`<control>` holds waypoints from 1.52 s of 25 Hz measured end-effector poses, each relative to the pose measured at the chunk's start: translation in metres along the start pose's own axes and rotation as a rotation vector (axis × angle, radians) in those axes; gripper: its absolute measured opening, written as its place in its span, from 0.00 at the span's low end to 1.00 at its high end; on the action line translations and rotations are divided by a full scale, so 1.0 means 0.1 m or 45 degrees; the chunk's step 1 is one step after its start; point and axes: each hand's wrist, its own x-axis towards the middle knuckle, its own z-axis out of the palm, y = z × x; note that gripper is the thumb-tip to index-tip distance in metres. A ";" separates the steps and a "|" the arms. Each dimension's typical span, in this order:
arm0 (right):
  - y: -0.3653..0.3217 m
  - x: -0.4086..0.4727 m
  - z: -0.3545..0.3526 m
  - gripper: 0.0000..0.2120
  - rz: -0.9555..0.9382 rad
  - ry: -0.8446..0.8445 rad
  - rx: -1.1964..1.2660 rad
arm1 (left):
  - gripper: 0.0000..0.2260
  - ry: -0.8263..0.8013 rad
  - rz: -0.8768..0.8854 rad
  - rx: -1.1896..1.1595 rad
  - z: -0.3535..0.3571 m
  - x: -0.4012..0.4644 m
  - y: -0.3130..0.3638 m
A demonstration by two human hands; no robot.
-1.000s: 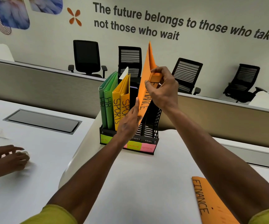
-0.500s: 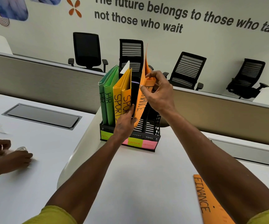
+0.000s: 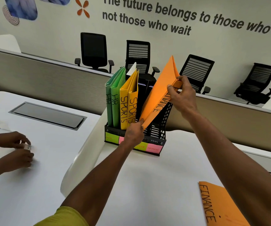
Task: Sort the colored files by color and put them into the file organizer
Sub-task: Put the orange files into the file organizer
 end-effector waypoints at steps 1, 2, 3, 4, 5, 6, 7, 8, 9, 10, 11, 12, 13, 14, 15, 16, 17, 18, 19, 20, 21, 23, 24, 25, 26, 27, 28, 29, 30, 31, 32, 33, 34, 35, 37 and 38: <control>0.02 0.04 -0.01 0.15 0.010 0.014 0.000 | 0.21 -0.017 -0.002 -0.012 0.01 0.01 0.02; 0.04 0.06 -0.01 0.15 0.011 0.029 -0.005 | 0.21 -0.039 0.010 -0.028 0.02 0.01 0.05; 0.06 0.08 0.00 0.15 0.006 0.041 -0.008 | 0.21 -0.051 0.032 -0.032 0.04 0.01 0.09; 0.07 0.08 0.01 0.15 -0.002 0.049 -0.006 | 0.22 -0.044 0.047 -0.024 0.07 0.00 0.12; 0.08 0.08 0.04 0.15 -0.012 0.050 -0.001 | 0.22 -0.021 0.046 -0.016 0.10 -0.01 0.15; 0.09 0.06 0.07 0.14 -0.028 0.046 0.006 | 0.23 0.006 0.032 -0.011 0.12 -0.01 0.16; 0.09 0.03 0.11 0.14 -0.050 0.032 0.013 | 0.22 0.030 0.007 -0.007 0.13 0.00 0.15; 0.09 0.00 0.16 0.13 -0.074 0.013 0.021 | 0.21 0.051 -0.023 0.003 0.14 0.01 0.12; 0.10 -0.02 0.21 0.13 -0.096 -0.004 0.029 | 0.20 0.067 -0.051 0.017 0.13 0.02 0.09; 0.10 -0.05 0.26 0.13 -0.117 -0.016 0.037 | 0.19 0.078 -0.066 0.028 0.12 0.03 0.04; 0.09 -0.07 0.32 0.13 -0.139 -0.023 0.037 | 0.18 0.090 -0.064 0.024 0.10 0.04 0.00; 0.09 -0.08 0.37 0.13 -0.162 -0.034 0.030 | 0.16 0.105 -0.051 0.000 0.09 0.04 -0.03; 0.08 -0.09 0.43 0.13 -0.178 -0.051 0.019 | 0.13 0.119 -0.037 -0.032 0.08 0.04 -0.05; 0.08 -0.09 0.47 0.13 -0.185 -0.072 0.014 | 0.11 0.130 -0.031 -0.060 0.08 0.04 -0.07; 0.09 -0.09 0.52 0.14 -0.184 -0.090 0.013 | 0.09 0.143 -0.034 -0.079 0.08 0.05 -0.08; 0.09 -0.09 0.56 0.14 -0.179 -0.105 0.014 | 0.09 0.158 -0.044 -0.093 0.08 0.06 -0.10; 0.10 -0.09 0.59 0.14 -0.172 -0.114 0.017 | 0.09 0.174 -0.051 -0.106 0.08 0.07 -0.12; 0.11 -0.08 0.62 0.15 -0.164 -0.118 0.024 | 0.09 0.184 -0.049 -0.119 0.08 0.08 -0.14; 0.12 -0.08 0.65 0.15 -0.154 -0.117 0.033 | 0.09 0.189 -0.035 -0.138 0.08 0.09 -0.16; 0.14 -0.08 0.68 0.15 -0.142 -0.114 0.037 | 0.09 0.190 -0.017 -0.162 0.08 0.10 -0.17; 0.16 -0.08 0.71 0.15 -0.127 -0.111 0.032 | 0.09 0.190 -0.001 -0.191 0.09 0.11 -0.19; 0.22 -0.10 0.77 0.16 -0.084 -0.120 0.013 | 0.10 0.207 0.026 -0.235 0.09 0.11 -0.21; 0.26 -0.11 0.79 0.17 -0.062 -0.140 -0.001 | 0.10 0.224 0.042 -0.245 0.09 0.11 -0.22; 0.29 -0.12 0.81 0.18 -0.044 -0.176 -0.016 | 0.10 0.239 0.059 -0.253 0.09 0.11 -0.22; 0.32 -0.13 0.83 0.20 -0.036 -0.228 -0.031 | 0.09 0.251 0.072 -0.260 0.09 0.11 -0.23; 0.35 -0.14 0.85 0.23 -0.042 -0.285 -0.053 | 0.09 0.262 0.077 -0.266 0.09 0.12 -0.23; 0.37 -0.14 0.86 0.26 -0.059 -0.336 -0.082 | 0.08 0.273 0.074 -0.268 0.09 0.13 -0.24; 0.39 -0.14 0.86 0.29 -0.079 -0.371 -0.111 | 0.07 0.289 0.068 -0.263 0.09 0.13 -0.24; 0.40 -0.14 0.86 0.32 -0.093 -0.394 -0.134 | 0.07 0.305 0.057 -0.252 0.09 0.13 -0.24; 0.42 -0.14 0.86 0.35 -0.100 -0.412 -0.146 | 0.07 0.320 0.046 -0.242 0.10 0.13 -0.24; 0.44 -0.14 0.86 0.38 -0.101 -0.427 -0.151 | 0.08 0.332 0.034 -0.236 0.11 0.11 -0.24; 0.46 -0.16 0.85 0.41 -0.098 -0.439 -0.154 | 0.08 0.345 0.022 -0.232 0.12 0.10 -0.24; 0.48 -0.18 0.85 0.44 -0.088 -0.456 -0.155 | 0.07 0.357 0.008 -0.229 0.13 0.09 -0.23; 0.49 -0.20 0.85 0.47 -0.075 -0.483 -0.154 | 0.07 0.366 -0.008 -0.227 0.14 0.08 -0.22; 0.53 -0.26 0.85 0.51 -0.056 -0.544 -0.159 | 0.07 0.380 -0.033 -0.235 0.13 0.05 -0.19; 0.54 -0.30 0.84 0.53 -0.050 -0.560 -0.164 | 0.07 0.385 -0.034 -0.240 0.11 0.03 -0.18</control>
